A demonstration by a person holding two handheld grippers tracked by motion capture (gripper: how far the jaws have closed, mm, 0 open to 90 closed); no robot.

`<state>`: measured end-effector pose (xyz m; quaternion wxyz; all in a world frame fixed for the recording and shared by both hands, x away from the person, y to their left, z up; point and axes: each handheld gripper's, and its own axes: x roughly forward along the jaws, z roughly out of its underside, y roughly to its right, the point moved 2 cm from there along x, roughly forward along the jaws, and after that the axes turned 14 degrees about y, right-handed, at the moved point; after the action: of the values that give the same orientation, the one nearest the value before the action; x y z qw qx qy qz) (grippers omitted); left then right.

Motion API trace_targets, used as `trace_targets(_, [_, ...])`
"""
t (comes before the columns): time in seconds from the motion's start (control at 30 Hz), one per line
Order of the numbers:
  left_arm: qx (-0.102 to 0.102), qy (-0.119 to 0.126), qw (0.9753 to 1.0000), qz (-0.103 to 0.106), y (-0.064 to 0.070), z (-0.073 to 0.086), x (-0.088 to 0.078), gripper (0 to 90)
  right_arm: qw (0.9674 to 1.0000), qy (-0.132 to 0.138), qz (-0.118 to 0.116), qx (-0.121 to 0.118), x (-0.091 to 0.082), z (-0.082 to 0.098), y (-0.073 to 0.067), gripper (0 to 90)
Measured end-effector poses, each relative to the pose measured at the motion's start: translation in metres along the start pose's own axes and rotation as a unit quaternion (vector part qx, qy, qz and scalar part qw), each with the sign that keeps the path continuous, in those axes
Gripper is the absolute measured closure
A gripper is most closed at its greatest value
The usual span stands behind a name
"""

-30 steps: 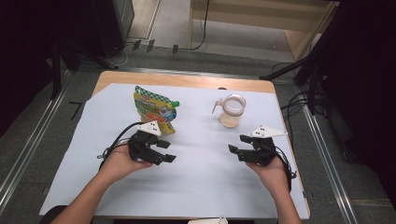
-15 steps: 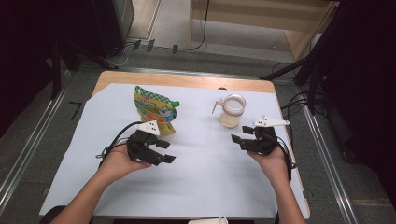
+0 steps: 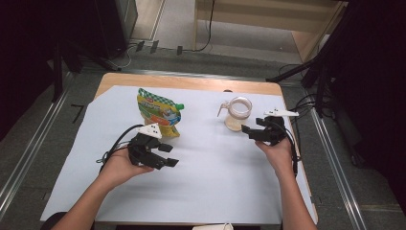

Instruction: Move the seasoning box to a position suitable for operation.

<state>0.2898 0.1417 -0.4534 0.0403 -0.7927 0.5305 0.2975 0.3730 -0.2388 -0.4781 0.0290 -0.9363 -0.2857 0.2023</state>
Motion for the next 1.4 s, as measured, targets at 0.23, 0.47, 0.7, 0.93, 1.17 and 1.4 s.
trace_targets(0.23, [0.005, -0.007, 1.0, -0.004, 0.004, 0.003, 0.001, 39.1, 0.9996, 0.025, 0.011, 0.006, 0.019, 0.004, 0.002, 15.2])
trace_targets(0.47, [0.003, -0.008, 0.9999, -0.011, 0.007, 0.008, 0.0, 39.1, 0.999, 0.034, 0.028, 0.005, 0.039, 0.007, 0.005, 13.3])
trace_targets(0.7, [0.005, -0.015, 0.9997, -0.018, 0.009, 0.012, -0.003, 39.0, 0.9983, 0.053, 0.024, 0.011, 0.056, 0.011, 0.002, 12.3])
trace_targets(0.93, [0.001, -0.014, 0.9997, -0.022, 0.01, 0.014, -0.005, 39.1, 0.9957, 0.079, 0.048, -0.007, 0.071, 0.015, -0.003, 9.8])
trace_targets(1.17, [-0.002, -0.012, 0.9998, -0.017, 0.011, 0.015, -0.003, 39.1, 0.9936, 0.095, 0.06, 0.008, 0.082, 0.018, -0.003, 8.8])
trace_targets(1.4, [-0.002, -0.01, 0.9998, -0.016, 0.011, 0.014, -0.003, 39.2, 0.99, 0.115, 0.08, 0.009, 0.088, 0.02, -0.006, 9.4])
